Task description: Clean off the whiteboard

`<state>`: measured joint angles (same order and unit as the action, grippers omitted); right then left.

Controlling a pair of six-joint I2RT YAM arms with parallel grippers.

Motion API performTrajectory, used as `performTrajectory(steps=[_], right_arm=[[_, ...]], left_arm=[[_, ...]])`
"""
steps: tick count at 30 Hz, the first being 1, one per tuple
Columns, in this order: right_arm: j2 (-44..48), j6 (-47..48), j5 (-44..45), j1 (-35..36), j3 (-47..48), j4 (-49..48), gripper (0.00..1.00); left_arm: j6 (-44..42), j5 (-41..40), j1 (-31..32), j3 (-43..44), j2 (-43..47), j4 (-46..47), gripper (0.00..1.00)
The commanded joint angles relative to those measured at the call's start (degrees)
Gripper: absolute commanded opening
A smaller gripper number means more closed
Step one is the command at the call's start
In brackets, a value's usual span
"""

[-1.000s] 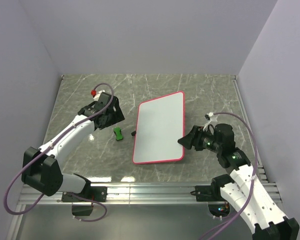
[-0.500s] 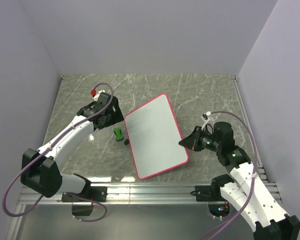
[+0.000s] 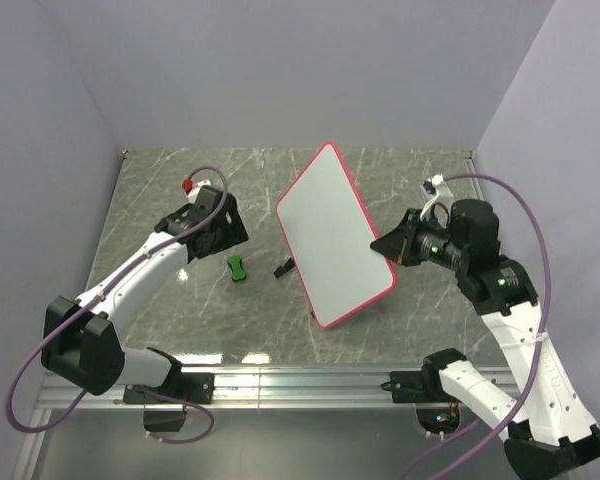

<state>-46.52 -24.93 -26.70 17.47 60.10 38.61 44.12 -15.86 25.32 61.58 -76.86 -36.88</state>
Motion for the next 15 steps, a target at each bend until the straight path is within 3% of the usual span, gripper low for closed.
performTrajectory(steps=[1,8,15], right_arm=[[-1.28,1.64,-1.6,-0.07,10.89,-3.29,0.0],[-5.24,7.16,-2.83,-0.07,16.63,4.09,0.0],[-4.81,12.45,-1.07,-0.07,14.35,7.88,0.0]], left_arm=[[-1.49,-0.67,0.25,-0.76,0.83,1.55,0.81],[-1.93,-0.93,0.25,-2.96,2.5,1.99,0.81],[-2.02,-0.84,0.25,-4.89,4.26,2.61,0.82]])
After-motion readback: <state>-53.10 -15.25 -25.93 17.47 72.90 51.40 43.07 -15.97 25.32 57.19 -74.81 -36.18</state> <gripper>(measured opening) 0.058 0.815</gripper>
